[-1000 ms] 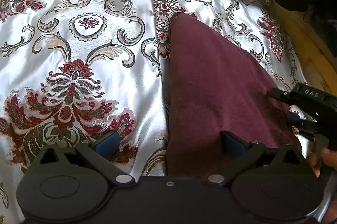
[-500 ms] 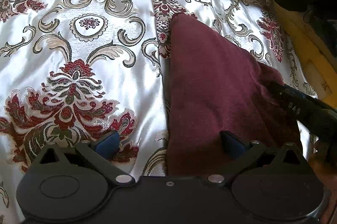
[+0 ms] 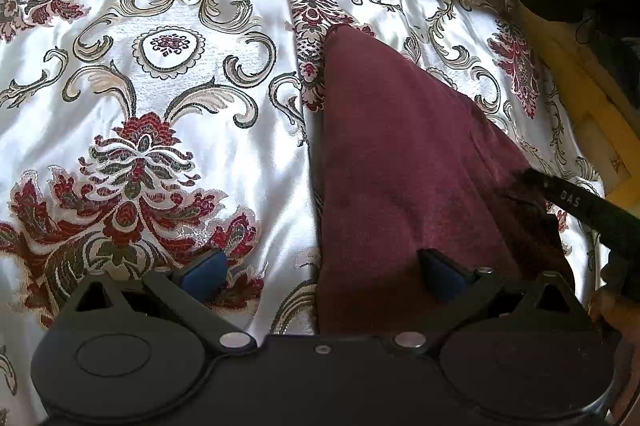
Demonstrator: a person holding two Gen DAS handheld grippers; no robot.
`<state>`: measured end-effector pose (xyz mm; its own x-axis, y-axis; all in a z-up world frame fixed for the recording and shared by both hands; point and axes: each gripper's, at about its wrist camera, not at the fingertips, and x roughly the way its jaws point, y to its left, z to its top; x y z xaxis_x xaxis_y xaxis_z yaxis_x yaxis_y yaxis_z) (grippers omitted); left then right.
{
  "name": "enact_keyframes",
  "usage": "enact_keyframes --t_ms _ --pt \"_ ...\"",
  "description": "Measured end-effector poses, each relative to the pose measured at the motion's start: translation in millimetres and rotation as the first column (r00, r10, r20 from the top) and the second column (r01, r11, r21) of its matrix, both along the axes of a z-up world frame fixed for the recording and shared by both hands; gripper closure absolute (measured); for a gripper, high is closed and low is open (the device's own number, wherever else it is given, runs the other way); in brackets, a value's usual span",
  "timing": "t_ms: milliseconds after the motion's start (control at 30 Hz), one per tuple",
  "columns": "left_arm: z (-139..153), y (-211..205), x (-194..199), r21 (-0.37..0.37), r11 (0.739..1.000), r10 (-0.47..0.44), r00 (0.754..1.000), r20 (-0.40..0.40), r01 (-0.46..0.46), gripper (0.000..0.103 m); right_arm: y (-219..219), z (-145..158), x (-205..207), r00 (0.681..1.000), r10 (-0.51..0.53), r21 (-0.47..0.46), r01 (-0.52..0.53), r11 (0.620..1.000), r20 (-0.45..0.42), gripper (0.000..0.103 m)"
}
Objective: Fold small clothes
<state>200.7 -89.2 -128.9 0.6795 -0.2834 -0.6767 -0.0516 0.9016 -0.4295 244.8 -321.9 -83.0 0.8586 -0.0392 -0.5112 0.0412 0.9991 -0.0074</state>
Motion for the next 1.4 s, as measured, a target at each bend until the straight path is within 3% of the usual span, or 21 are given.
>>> enact_keyframes --t_ms 100,233,300,367,500,600,700,800,933,1067,1233,1400 --pt "0 0 0 0.0 1.0 0.0 1.0 0.0 0.0 0.001 -34 -9 3 0.996 -0.055 0.258 0.071 0.963 -0.067 0.059" --pt "0 0 0 0.0 1.0 0.0 1.0 0.0 0.0 0.001 -71 -26 5 0.989 -0.051 0.568 0.123 0.814 -0.142 0.037" --pt "0 0 0 0.001 1.0 0.0 1.0 0.0 0.0 0.001 -79 -34 6 0.986 -0.046 0.638 0.138 0.757 -0.158 0.033" --pt "0 1 1 0.002 1.0 0.001 1.0 0.0 -0.001 0.001 -81 -38 7 0.986 -0.036 0.657 0.135 0.742 -0.161 0.029" --pt "0 0 0 0.002 1.0 0.0 1.0 0.001 0.0 0.001 -73 -42 15 0.987 0.003 0.629 0.1 0.771 -0.16 0.019" --pt "0 0 0 0.002 1.0 0.0 1.0 0.001 0.0 0.001 -63 -41 17 0.986 0.019 0.59 0.084 0.803 -0.167 0.019" --pt "0 0 0 0.002 1.0 0.0 1.0 0.001 0.0 0.001 -64 -40 14 0.985 0.028 0.606 0.082 0.791 -0.17 0.018" --pt "0 0 0 0.003 1.0 0.0 1.0 0.001 0.0 0.001 -66 -41 12 0.984 0.019 0.611 0.095 0.786 -0.176 0.022" --pt "0 0 0 0.004 1.0 0.0 1.0 0.002 0.0 0.001 -63 -40 12 0.982 0.008 0.57 0.103 0.815 -0.19 0.03" --pt "0 0 0 0.003 1.0 0.001 1.0 0.001 -0.001 0.001 -57 -37 12 0.981 0.017 0.522 0.088 0.848 -0.193 0.032" --pt "0 0 0 0.004 1.0 0.0 1.0 0.002 0.0 0.001 -59 -37 13 0.981 0.018 0.533 0.09 0.841 -0.195 0.032" --pt "0 0 0 0.005 1.0 0.0 1.0 0.002 0.0 0.001 -55 -36 13 0.981 0.021 0.496 0.079 0.865 -0.192 0.039"
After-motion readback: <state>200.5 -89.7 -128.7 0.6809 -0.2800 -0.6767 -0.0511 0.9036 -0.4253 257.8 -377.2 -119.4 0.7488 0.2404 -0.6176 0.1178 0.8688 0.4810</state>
